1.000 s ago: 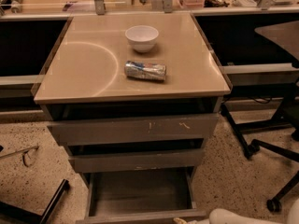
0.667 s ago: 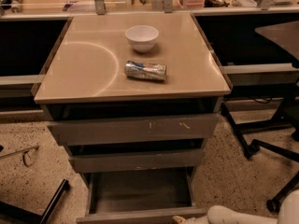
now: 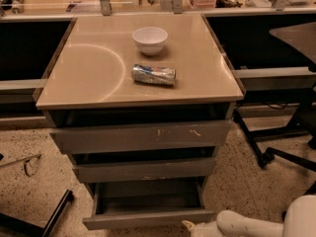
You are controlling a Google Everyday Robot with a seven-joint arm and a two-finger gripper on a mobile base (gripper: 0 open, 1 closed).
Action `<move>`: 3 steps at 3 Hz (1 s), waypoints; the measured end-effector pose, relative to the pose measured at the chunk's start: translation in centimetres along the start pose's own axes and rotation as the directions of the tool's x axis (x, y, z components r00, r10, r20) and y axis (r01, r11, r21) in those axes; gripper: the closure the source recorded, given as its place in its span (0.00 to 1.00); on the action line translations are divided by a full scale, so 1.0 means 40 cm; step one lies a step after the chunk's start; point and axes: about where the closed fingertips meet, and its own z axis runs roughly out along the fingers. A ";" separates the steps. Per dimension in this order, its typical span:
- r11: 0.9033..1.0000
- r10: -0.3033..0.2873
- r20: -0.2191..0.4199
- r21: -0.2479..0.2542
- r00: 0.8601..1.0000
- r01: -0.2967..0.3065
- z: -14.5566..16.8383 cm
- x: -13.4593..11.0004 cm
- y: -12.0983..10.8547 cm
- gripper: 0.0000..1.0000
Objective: Close bottom drawer
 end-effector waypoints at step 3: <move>0.994 -0.099 0.031 0.044 0.995 0.097 0.000 -0.129 -0.163 0.00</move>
Offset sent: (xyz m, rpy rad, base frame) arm 0.0863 0.0163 0.0228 0.0107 -0.1370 0.0295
